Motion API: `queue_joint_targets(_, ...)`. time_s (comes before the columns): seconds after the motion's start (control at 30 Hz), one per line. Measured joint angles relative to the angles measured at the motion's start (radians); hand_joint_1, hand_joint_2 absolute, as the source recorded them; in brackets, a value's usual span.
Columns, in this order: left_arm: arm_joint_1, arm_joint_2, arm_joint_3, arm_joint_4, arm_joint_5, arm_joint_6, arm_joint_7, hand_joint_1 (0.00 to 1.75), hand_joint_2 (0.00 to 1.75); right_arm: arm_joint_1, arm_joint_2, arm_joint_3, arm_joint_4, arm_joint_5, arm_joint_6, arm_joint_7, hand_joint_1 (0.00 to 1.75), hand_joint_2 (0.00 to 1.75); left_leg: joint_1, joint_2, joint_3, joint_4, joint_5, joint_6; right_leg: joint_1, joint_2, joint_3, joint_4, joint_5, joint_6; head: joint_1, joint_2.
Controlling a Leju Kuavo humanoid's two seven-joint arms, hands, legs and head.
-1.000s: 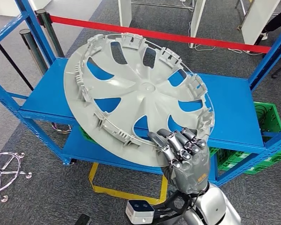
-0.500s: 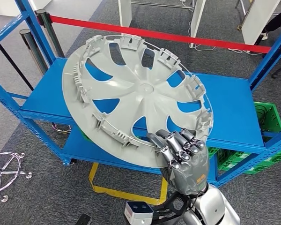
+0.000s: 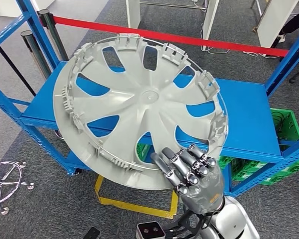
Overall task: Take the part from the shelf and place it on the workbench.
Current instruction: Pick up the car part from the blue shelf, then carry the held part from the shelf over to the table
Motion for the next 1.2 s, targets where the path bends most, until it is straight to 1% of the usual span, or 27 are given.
queue_joint_targets(0.13, -0.005, 0.001, -0.013, 0.0, -0.015, 0.003, 0.01, 0.0, 1.75, 0.032, 0.043, -0.068, -0.041, 0.0, 0.0, -0.093, 1.75, 1.75, 0.0, 0.0, 0.0, 0.0, 0.0, 0.0, 0.0, 0.0, 0.0, 0.0, 0.0, 0.0, 0.0, 0.0)
queue_joint_targets(0.3, -0.011, 0.001, -0.026, 0.0, -0.023, 0.003, 0.016, 0.0, 1.75, 0.055, 0.081, -0.123, -0.057, 0.0, 0.0, -0.148, 1.75, 1.75, 0.0, 0.0, 0.0, 0.0, 0.0, 0.0, 0.0, 0.0, 0.0, 0.0, 0.0, 0.0, 0.0, 0.0)
queue_joint_targets(0.4, -0.013, 0.001, -0.029, 0.0, -0.025, 0.003, 0.019, 0.0, 1.75, 0.064, 0.093, -0.137, -0.057, 0.0, 0.0, -0.149, 1.75, 1.75, 0.0, 0.0, 0.0, 0.0, 0.0, 0.0, 0.0, 0.0, 0.0, 0.0, 0.0, 0.0, 0.0, 0.0)
queue_joint_targets(0.6, -0.014, 0.001, -0.031, 0.0, -0.028, 0.002, 0.031, 0.0, 1.75, 0.066, 0.098, -0.142, -0.057, 0.0, 0.0, -0.136, 1.75, 1.75, -0.001, 0.0, 0.0, 0.0, 0.0, 0.0, 0.0, 0.0, 0.0, 0.0, 0.0, 0.0, 0.0, 0.0)
queue_joint_targets(0.8, -0.015, 0.004, -0.034, 0.0, -0.034, 0.001, 0.051, 0.0, 1.75, 0.066, 0.098, -0.139, -0.052, 0.0, 0.0, -0.093, 1.75, 1.75, -0.005, 0.0, 0.0, 0.001, -0.002, 0.003, -0.004, 0.0, 0.0, -0.001, 0.0, 0.001, 0.0, 0.0)
queue_joint_targets(0.93, -0.015, 0.006, -0.039, 0.0, -0.034, 0.001, 0.052, 0.0, 1.75, 0.066, 0.098, -0.138, -0.047, 0.001, 0.0, -0.084, 1.75, 1.75, -0.011, 0.0, 0.0, 0.004, -0.005, 0.009, -0.011, 0.0, 0.001, -0.001, -0.001, 0.008, 0.0, 0.0)
queue_joint_targets(1.03, -0.015, 0.007, -0.041, 0.0, -0.034, 0.001, 0.054, 0.0, 1.75, 0.066, 0.098, -0.137, -0.045, 0.001, 0.0, -0.081, 1.75, 1.75, -0.014, 0.0, 0.0, 0.003, -0.003, 0.018, -0.014, 0.0, 0.004, -0.004, 0.002, 0.019, -0.001, 0.0)
queue_joint_targets(1.07, -0.016, 0.007, -0.042, 0.0, -0.035, 0.0, 0.056, 0.0, 1.75, 0.065, 0.098, -0.136, -0.045, 0.001, 0.0, -0.077, 1.75, 1.75, -0.013, 0.0, 0.002, -0.002, 0.0, 0.023, -0.015, 0.0, 0.002, -0.002, -0.002, 0.022, 0.0, 0.0)
queue_joint_targets(1.1, -0.017, 0.007, -0.043, 0.0, -0.036, -0.001, 0.058, 0.0, 1.75, 0.064, 0.098, -0.136, -0.045, 0.001, 0.0, -0.071, 1.75, 1.75, -0.011, 0.001, 0.004, -0.009, 0.004, 0.029, -0.014, 0.001, -0.005, 0.013, -0.016, 0.022, 0.0, 0.0)
queue_joint_targets(1.13, -0.019, 0.007, -0.045, 0.0, -0.037, -0.002, 0.062, 0.0, 1.75, 0.063, 0.098, -0.136, -0.045, 0.001, 0.0, -0.065, 1.75, 1.75, -0.009, 0.001, 0.005, -0.015, 0.008, 0.034, -0.014, 0.003, -0.022, 0.047, -0.042, 0.022, 0.002, 0.0)
queue_joint_targets(1.17, -0.02, 0.007, -0.046, 0.0, -0.039, -0.003, 0.065, 0.0, 1.75, 0.063, 0.098, -0.135, -0.045, 0.001, 0.0, -0.06, 1.75, 1.75, -0.008, 0.002, 0.004, -0.018, 0.011, 0.038, -0.013, 0.005, -0.048, 0.104, -0.076, 0.021, 0.003, 0.0)
queue_joint_targets(1.2, -0.021, 0.007, -0.048, 0.0, -0.041, -0.003, 0.068, 0.0, 1.75, 0.062, 0.098, -0.135, -0.045, 0.001, 0.0, -0.056, 1.75, 1.75, -0.008, 0.002, 0.003, -0.018, 0.012, 0.04, -0.013, 0.006, -0.079, 0.173, -0.11, 0.021, 0.004, 0.0)
